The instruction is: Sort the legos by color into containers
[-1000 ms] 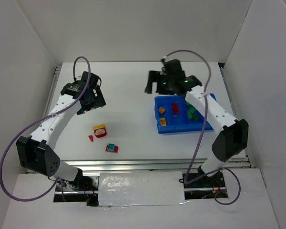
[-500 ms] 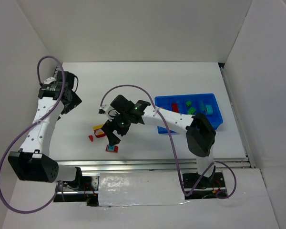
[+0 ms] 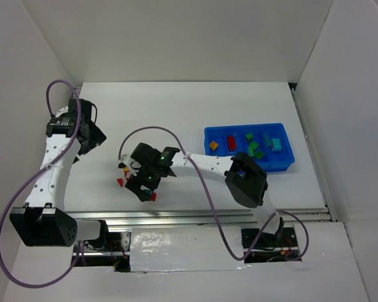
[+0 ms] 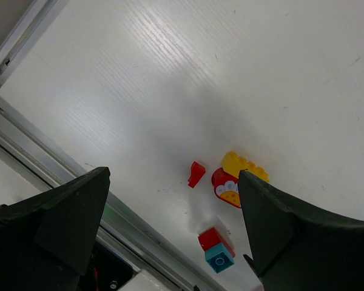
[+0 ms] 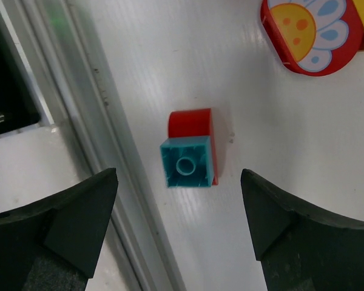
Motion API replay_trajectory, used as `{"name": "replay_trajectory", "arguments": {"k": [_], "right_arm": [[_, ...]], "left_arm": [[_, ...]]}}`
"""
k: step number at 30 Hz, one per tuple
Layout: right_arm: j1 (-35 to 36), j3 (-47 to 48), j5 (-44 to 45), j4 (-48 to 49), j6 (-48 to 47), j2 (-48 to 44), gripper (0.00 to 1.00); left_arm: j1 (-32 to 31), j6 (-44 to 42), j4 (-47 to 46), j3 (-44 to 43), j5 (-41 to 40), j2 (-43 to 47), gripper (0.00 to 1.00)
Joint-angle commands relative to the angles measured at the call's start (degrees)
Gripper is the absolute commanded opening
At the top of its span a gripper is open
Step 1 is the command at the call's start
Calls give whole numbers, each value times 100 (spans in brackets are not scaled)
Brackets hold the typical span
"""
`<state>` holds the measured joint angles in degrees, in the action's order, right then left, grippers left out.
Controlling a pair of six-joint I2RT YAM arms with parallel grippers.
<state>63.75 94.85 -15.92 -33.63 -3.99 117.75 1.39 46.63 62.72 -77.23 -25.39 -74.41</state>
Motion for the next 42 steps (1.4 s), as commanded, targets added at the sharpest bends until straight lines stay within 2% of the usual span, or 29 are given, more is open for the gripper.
{"name": "replay_trajectory", "arguments": {"k": [1, 5, 8, 11, 12, 13, 14, 15, 19, 23, 24, 26, 27, 30, 31, 33, 34, 36, 37, 40, 42], "right_arm": [[173, 236, 649, 382, -67, 256, 89], [305, 69, 1423, 734, 38, 389, 89], [305, -98, 1688, 1068, 82, 397, 88], [305, -2, 1715, 1043, 65, 572, 55], [305, 16, 1750, 990, 100, 591, 38], [296, -27, 1777, 981, 117, 573, 33], [305, -106, 1820, 998, 144, 460, 21], [296, -307, 1934, 1077, 170, 372, 0], [86, -783, 1769, 1262, 389, -147, 0], [-379, -1100, 1207, 1341, 1109, -848, 0], [-476, -1135, 1110, 1280, 1276, -990, 0], [-915, -1205, 706, 1166, 1716, -1506, 0], [-1073, -1258, 548, 1174, 1865, -1675, 0], [-1846, -1503, -163, 1262, 2410, -2405, 0], [-2074, -1548, -374, 1280, 2620, -2563, 0], [-2585, -1592, -955, 1306, 2746, -2924, 0], [-2691, -1549, -1078, 1245, 2789, -3003, 0], [-2989, -1365, -1473, 1070, 2833, -3144, 0], [-3078, -1338, -1667, 1077, 2920, -3223, 0], [-3403, -1460, -2422, 1515, 3429, -3442, 0], [-3605, -1811, -3201, 2401, 4086, -3566, 0]], "left_arm": [[28, -216, -137, 67, 156, 120, 99], [28, -321, -163, 217, 402, 129, 100], [28, -479, -251, 287, 578, 137, 99], [28, -532, -295, 314, 658, 137, 99], [37, -541, -295, 314, 658, 137, 100], [37, -541, -295, 314, 649, 137, 100], [28, -550, -304, 314, 649, 146, 99], [37, -567, -321, 331, 649, 155, 100], [28, -646, -480, 393, 789, 208, 99], [37, -900, -874, 559, 1464, 304, 99], [28, -1154, -1223, 682, 2154, 331, 99], [28, -1418, -1612, 927, 2921, 427, 100], [11, -1446, -2005, 1034, 3674, 462, 100], [-42, -1447, -2692, 1419, 4794, 612, 100], [-86, -1420, -3173, 1482, 5520, 638, 100], [-218, -1332, -3764, 1641, 6279, 717, 99], [-453, -1297, -4385, 1659, 7031, 718, 100], [-717, -1087, -5082, 1685, 7800, 621, 99], [-962, -964, -5755, 1702, 8325, 577, 99], [-1298, -507, -6637, 1746, 8628, 524, 100], [-1474, -226, -7298, 1729, 8901, 454, 99]]}}
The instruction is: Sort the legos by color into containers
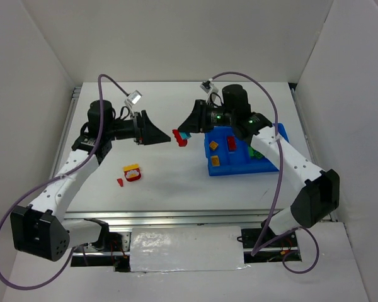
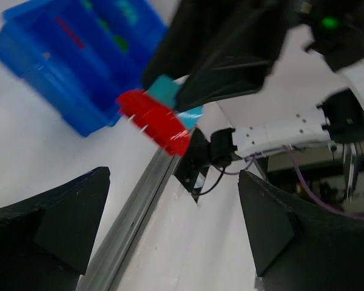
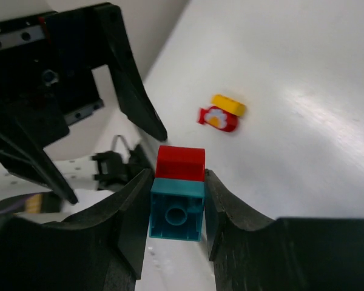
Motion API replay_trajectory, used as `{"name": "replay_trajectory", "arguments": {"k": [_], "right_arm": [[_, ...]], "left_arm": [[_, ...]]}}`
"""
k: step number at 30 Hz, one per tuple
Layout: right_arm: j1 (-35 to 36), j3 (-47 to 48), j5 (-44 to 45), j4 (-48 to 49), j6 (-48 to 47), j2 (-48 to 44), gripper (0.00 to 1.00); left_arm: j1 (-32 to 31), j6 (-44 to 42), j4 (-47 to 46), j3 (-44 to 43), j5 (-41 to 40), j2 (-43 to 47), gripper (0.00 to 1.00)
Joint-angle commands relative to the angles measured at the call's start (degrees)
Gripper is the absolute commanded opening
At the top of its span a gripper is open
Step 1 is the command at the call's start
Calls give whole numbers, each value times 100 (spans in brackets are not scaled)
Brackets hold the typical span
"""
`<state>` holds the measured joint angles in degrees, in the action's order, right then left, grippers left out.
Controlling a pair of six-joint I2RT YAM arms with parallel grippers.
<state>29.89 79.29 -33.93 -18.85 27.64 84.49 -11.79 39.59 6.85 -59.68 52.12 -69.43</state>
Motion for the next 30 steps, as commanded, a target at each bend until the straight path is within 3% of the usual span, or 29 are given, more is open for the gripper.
{"name": "replay_trajectory", "arguments": {"k": [1, 4, 6, 16, 20, 25, 28, 30], "right_arm": [[-246, -378, -1614, 1319, 1223, -336, 0], [-256, -791, -2090, 2795, 2296, -415, 0], [-273, -1020, -2135, 3571, 2780, -442, 0], [-361, -871, -2257, 3817, 2711, -521, 0], [-326, -1099, -2355, 4478, 3221, -416, 0], [-273, -1170, -2171, 4083, 2748, -433, 0], [-273, -1170, -2153, 4117, 2712, -381, 0], [-264, -1196, -2161, 4153, 2712, -363, 0]], "left_arm": [[-235, 557, -1896, -44, 1230, -114, 100], [-508, 279, -1802, -402, 1257, -325, 99], [-613, 6, -1223, -570, 1047, -431, 99], [-649, -304, -738, -773, 905, -651, 92], [-649, 170, -1361, -694, 1002, -660, 85], [-658, 856, -2230, -685, 1248, -642, 84], [-658, 1181, -2548, -641, 1327, -651, 78], [-675, 1348, -2811, -624, 1371, -695, 58]]}}
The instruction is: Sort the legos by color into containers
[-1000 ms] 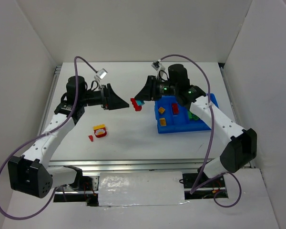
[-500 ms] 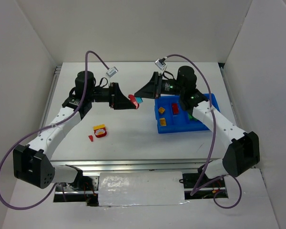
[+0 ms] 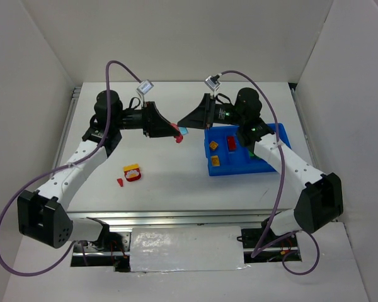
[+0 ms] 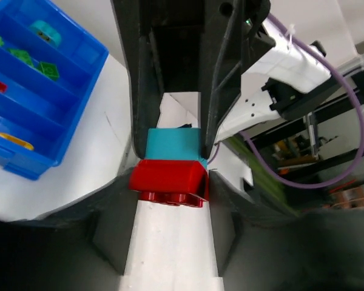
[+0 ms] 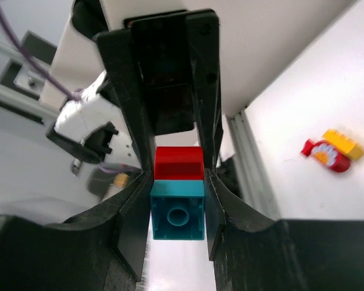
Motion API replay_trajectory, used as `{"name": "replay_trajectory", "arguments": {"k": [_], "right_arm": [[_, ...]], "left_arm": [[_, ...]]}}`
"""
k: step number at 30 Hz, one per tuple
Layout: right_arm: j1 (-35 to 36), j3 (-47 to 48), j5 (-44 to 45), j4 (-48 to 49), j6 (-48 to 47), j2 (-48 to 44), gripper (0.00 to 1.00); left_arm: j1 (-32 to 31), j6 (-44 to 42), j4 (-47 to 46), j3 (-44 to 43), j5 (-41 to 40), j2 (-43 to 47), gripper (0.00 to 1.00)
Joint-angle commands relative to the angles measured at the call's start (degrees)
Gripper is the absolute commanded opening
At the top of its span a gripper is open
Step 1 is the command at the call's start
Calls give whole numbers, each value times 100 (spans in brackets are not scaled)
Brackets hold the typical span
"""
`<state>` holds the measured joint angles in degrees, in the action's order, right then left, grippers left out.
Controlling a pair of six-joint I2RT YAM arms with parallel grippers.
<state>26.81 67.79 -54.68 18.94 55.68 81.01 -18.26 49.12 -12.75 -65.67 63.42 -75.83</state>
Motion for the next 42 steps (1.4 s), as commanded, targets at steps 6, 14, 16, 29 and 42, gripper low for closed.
{"name": "replay_trajectory", "arguments": {"k": [6, 14, 16, 29, 42], "right_arm": [[97, -38, -306, 584, -137, 81, 0], [-509, -791, -649, 917, -489, 55, 0], [-763, -933, -676, 1234, -312, -24, 0], [-2441, -93, 4993, -4194, -1722, 175, 0], [-3718, 770, 7208, -5673, -1472, 1382, 42]], "left_arm": [[-37, 230, -545, -200, 233, -151, 5], [42, -571, 520, -438, -119, -142, 0], [103, -553, 485, -403, -128, -134, 0], [490, -1861, 3030, -1263, -2339, -379, 0], [429, -2399, 3965, -1308, -2703, -388, 0]]}}
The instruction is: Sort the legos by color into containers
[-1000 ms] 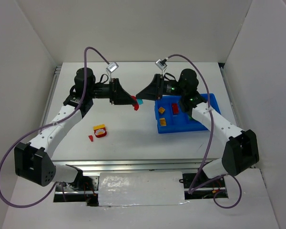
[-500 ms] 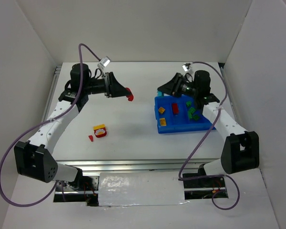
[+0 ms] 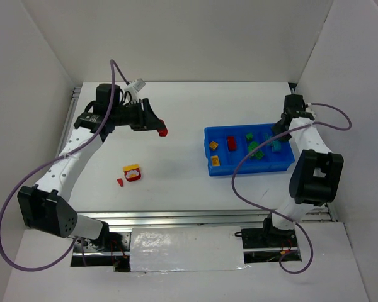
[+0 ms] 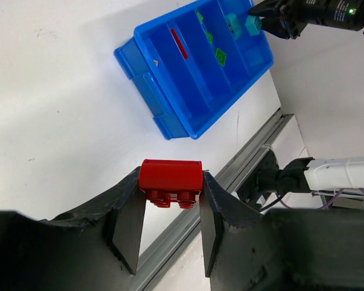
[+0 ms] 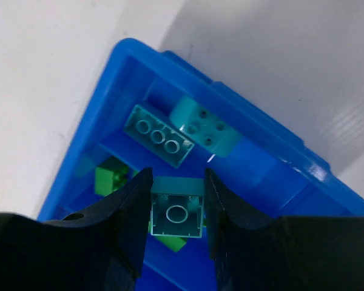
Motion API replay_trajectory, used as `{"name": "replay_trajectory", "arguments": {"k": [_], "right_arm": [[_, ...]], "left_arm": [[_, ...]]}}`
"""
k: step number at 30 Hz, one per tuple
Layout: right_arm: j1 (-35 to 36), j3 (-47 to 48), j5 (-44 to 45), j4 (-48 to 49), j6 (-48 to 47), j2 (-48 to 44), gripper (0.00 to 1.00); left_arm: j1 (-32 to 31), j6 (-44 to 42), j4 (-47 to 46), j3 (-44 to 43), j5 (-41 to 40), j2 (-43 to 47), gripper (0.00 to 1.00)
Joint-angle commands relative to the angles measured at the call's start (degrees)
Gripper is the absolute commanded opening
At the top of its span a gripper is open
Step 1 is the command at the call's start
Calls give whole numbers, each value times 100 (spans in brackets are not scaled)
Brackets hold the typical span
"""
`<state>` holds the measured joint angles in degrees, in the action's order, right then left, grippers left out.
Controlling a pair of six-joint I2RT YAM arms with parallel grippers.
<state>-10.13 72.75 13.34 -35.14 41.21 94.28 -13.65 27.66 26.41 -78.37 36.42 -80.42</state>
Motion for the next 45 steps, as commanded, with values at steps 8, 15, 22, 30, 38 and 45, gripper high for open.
{"name": "replay_trajectory", "arguments": {"k": [8, 15, 22, 30, 38, 45], "right_arm": [[-15, 512, 301, -406, -69, 152, 99], [248, 120, -3021, 1071, -815, -831, 100], [2838, -157, -8093, 2823, -1544, -1350, 100], [3624, -1439, -8287, 8026, 1922, -1334, 98], [3632, -1027, -7620, 7067, 1172, -1298, 84], [3632, -658, -7267, 5628, 232, -1123, 76]], "left_arm": [[-103, -331, 74, -126, 198, -8, 0], [-287, -156, -504, -153, 1180, -96, 0], [-366, 924, -2075, 6, 1929, -175, 0], [-542, 1655, -2966, 252, 2158, -369, 0], [-709, 1883, -3247, 252, 2237, -343, 0], [-718, 1980, -3371, 313, 2246, -255, 0]]}}
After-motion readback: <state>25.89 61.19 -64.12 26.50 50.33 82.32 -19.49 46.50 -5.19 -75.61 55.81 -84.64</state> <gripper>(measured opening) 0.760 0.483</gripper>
